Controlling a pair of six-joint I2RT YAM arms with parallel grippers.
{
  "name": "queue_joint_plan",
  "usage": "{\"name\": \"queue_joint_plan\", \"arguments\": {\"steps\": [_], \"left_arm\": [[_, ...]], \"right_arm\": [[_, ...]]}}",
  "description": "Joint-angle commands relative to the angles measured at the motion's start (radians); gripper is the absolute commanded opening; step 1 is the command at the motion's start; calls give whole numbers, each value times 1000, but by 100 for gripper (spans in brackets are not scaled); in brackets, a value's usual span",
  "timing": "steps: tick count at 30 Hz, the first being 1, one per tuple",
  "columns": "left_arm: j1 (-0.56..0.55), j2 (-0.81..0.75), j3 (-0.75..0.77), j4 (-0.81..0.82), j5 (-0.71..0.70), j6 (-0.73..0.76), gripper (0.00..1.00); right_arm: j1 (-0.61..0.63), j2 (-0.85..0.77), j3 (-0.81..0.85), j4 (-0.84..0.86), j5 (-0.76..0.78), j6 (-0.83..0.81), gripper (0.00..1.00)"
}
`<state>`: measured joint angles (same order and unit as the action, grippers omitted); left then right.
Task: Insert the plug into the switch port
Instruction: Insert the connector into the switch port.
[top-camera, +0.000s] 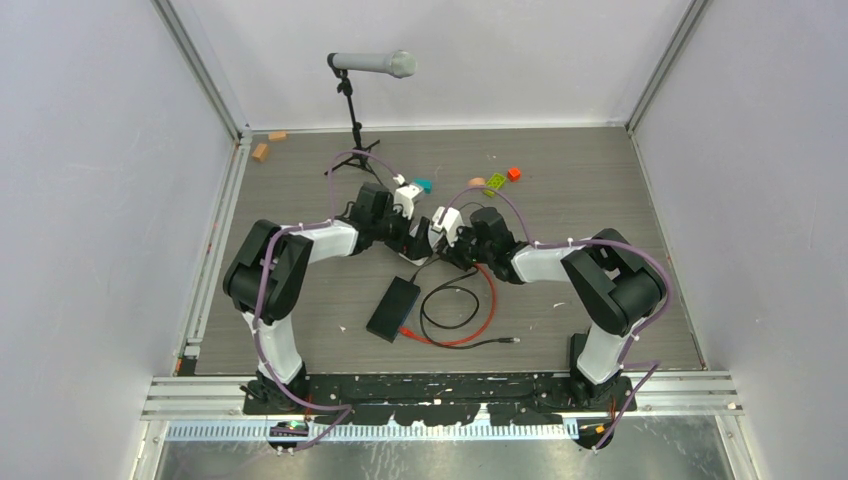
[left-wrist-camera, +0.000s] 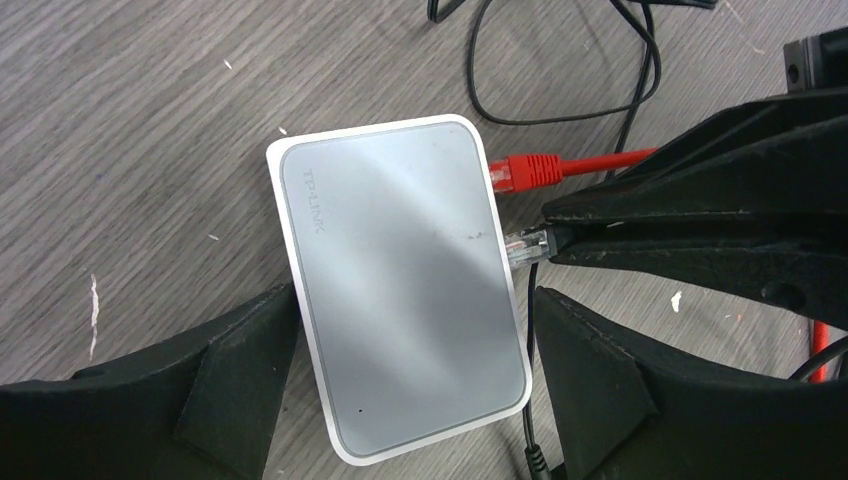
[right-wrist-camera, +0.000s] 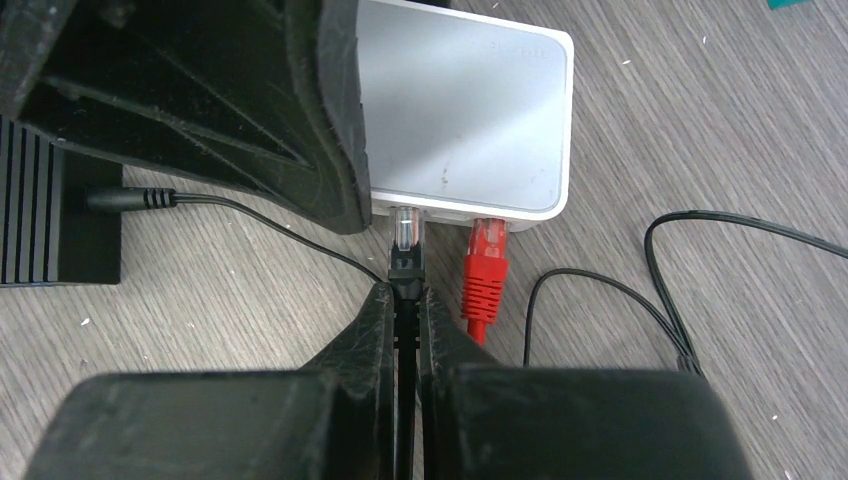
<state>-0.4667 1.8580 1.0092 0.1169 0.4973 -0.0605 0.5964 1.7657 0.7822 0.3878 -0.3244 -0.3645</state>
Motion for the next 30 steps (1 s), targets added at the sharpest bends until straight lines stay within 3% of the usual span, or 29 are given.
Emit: {"name": "queue_joint_plan", "arguments": {"steps": [1,9,19,30], "left_arm": [[-27,-43,-4,-78,26,25,88],[-47,-48,-3,-105,-43,53,91],[-55,-44,6,-114,-93,57,57],[-53,-45,5,-128,-162,34,53]], "right_arm": [[-10,-40,49,74,-10,14,0],[-13,-35,55,60,-7,18,0],[-15,-53,27,68,22,20,0],[-11,-88,-11,-23,39,5,0]]}}
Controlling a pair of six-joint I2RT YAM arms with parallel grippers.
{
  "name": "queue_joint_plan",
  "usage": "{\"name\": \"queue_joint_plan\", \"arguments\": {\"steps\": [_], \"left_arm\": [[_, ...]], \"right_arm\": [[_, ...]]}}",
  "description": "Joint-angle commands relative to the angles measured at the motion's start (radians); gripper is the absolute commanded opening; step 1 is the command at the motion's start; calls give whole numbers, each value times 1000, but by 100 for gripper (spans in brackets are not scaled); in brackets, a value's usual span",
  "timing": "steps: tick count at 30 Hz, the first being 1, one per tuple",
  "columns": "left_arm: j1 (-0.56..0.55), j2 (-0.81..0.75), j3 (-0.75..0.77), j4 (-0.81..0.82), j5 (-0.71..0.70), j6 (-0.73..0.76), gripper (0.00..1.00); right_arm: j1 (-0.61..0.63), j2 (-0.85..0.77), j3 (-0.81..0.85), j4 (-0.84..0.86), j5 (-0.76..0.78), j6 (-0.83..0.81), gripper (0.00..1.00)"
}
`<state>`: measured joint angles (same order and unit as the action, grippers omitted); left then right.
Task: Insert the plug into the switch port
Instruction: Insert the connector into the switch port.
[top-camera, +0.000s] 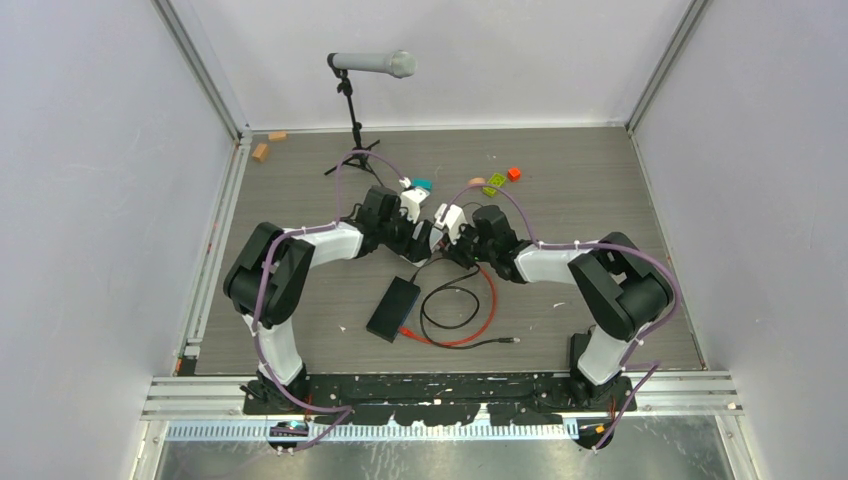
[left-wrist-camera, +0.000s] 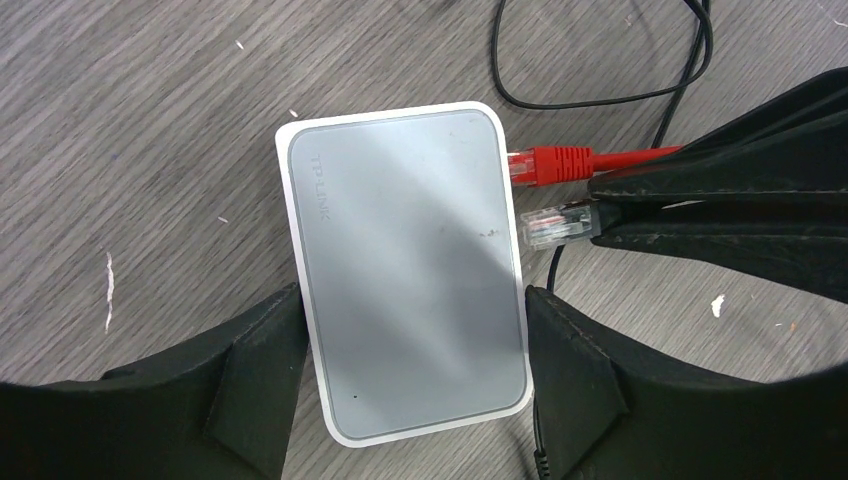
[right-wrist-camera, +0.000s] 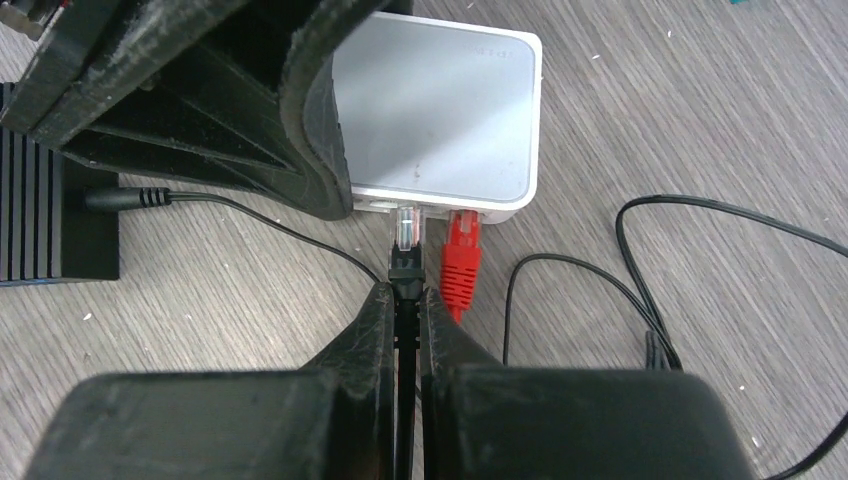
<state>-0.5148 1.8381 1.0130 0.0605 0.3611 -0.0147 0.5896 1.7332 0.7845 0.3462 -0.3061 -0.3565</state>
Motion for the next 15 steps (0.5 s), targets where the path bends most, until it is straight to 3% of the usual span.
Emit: {"name": "queue_joint_plan", "arguments": {"steps": [1,15], "left_arm": [[-4,-25,2,-70,-24,-13,52],[57,-58,-40,-5,-24,-81,51]], "right_arm": [[-4,-56,-14,22,20,0,0],[1,-37,-15,52,15,27,1]]}}
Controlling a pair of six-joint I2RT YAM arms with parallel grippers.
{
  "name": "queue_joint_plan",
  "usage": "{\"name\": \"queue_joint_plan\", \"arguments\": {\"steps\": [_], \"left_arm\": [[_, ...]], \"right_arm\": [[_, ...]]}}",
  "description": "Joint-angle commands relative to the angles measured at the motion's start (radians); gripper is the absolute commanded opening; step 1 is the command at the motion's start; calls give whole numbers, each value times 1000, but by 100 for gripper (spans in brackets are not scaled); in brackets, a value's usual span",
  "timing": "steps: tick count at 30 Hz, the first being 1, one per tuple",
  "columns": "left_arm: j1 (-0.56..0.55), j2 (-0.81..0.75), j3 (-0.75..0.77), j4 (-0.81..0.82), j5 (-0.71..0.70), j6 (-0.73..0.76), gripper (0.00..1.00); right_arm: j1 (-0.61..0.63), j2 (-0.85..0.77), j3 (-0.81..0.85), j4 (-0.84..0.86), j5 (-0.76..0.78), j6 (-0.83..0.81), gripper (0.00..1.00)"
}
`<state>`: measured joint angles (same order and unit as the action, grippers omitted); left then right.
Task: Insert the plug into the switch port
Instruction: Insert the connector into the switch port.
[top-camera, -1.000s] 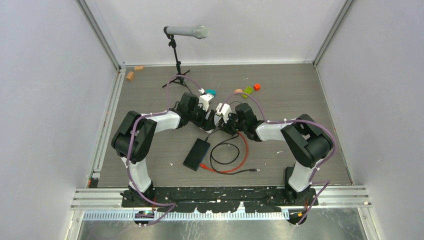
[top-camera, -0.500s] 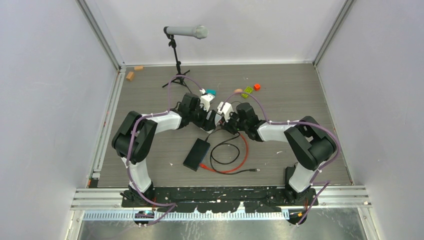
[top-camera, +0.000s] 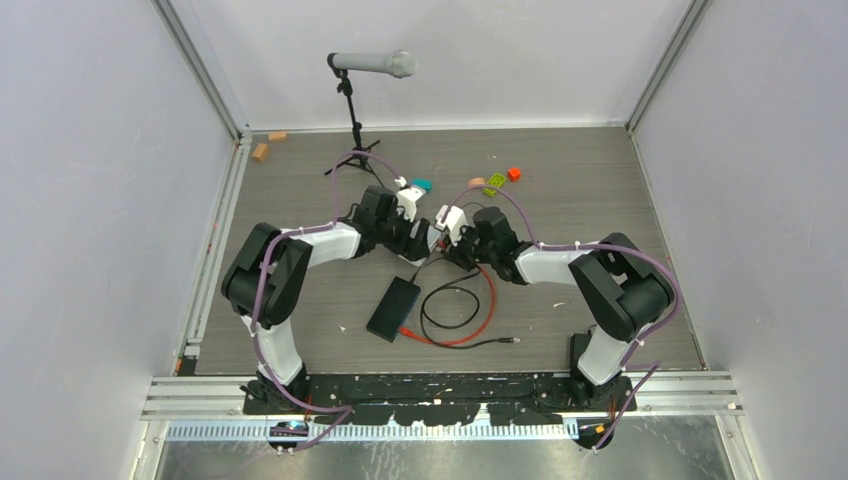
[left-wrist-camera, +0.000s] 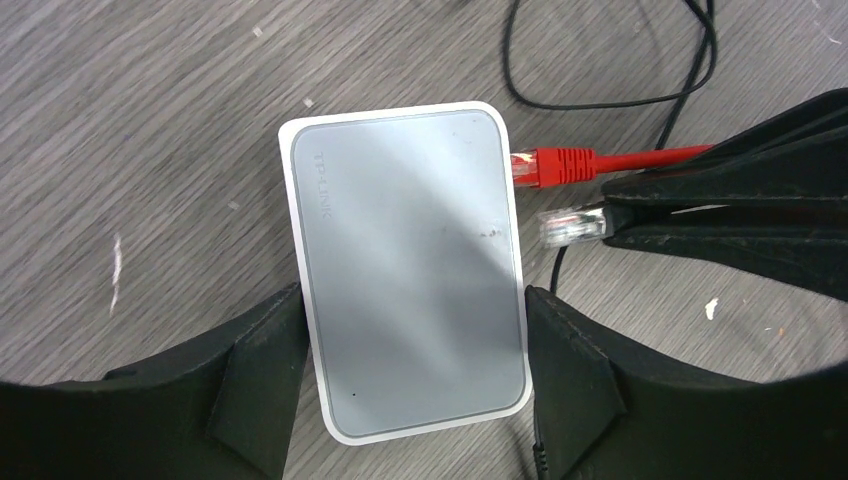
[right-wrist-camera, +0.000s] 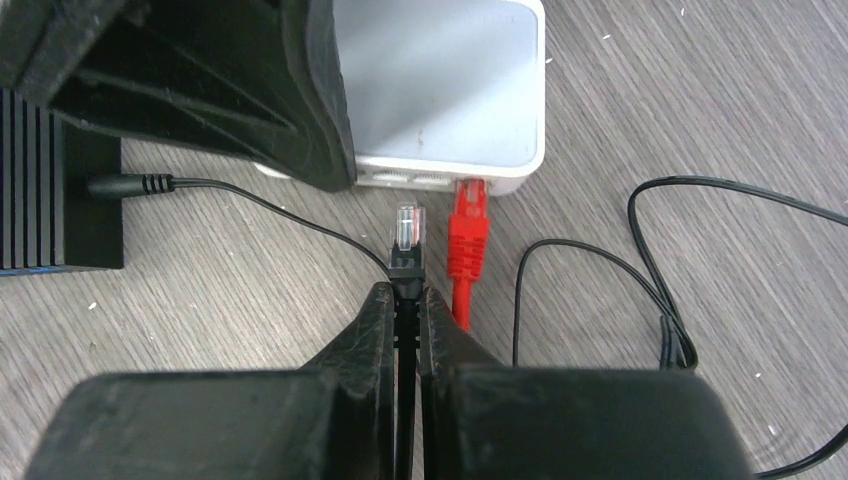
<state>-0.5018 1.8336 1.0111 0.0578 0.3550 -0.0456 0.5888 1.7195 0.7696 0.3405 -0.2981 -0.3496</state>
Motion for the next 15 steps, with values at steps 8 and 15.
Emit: {"name": "queue_joint_plan", "arguments": {"steps": [8,15], "left_arm": [[87,-93,-64,16,-69,-46,55],[86,-115,-84,56,-23,-45,80]], "right_arm": [[3,-9,63,52,-39,10,0],[5,48,148,43,-111,2,1]]}}
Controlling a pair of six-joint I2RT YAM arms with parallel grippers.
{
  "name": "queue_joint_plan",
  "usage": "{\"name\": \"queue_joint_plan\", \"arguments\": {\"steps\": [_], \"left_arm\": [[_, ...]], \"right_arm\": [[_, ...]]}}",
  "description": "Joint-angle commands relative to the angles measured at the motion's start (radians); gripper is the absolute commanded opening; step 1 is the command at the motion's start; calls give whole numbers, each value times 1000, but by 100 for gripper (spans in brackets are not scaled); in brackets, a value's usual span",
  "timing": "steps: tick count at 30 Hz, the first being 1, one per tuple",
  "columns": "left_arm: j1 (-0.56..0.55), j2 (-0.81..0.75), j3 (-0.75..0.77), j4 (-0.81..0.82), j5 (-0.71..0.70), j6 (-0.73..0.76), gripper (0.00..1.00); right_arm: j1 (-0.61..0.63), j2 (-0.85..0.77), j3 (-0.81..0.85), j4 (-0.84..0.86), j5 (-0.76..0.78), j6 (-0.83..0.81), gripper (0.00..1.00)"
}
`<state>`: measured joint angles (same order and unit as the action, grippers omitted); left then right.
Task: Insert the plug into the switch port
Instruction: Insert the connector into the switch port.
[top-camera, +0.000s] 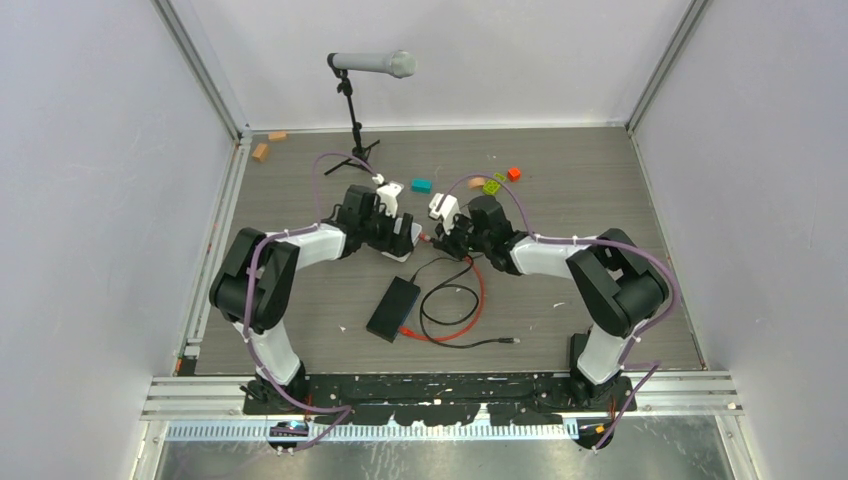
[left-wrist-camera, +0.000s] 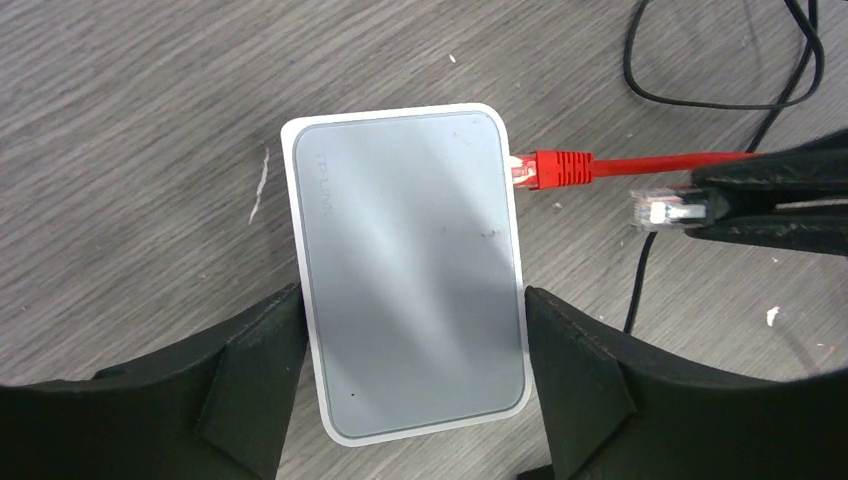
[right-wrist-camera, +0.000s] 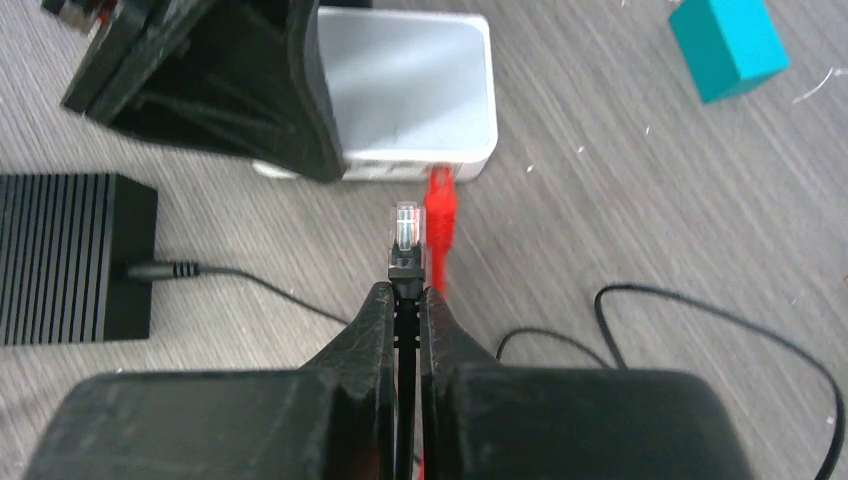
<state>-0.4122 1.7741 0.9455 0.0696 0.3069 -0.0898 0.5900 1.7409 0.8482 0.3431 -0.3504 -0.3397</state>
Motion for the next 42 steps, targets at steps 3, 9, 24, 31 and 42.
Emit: {"name": "queue_joint_plan", "arguments": {"steps": [3,9,24,31,42], "left_arm": [[-2,-66,-28,58,25,-6,90],[24,-108,-69,136,63,-69,100],[165,-42,-187,481,145,-372,81],[164,19,-193,570,185,-465,74],[160,52,-169,524,224,-467,69]], "right_arm": [[9,41,80,50,-68,-8,0],[11,36,21,123,-37,-2,1],[78,99,6,232,20,51,0],[93,103,54,128,33,50,0],[117,88,39,97,137,78,0]]}}
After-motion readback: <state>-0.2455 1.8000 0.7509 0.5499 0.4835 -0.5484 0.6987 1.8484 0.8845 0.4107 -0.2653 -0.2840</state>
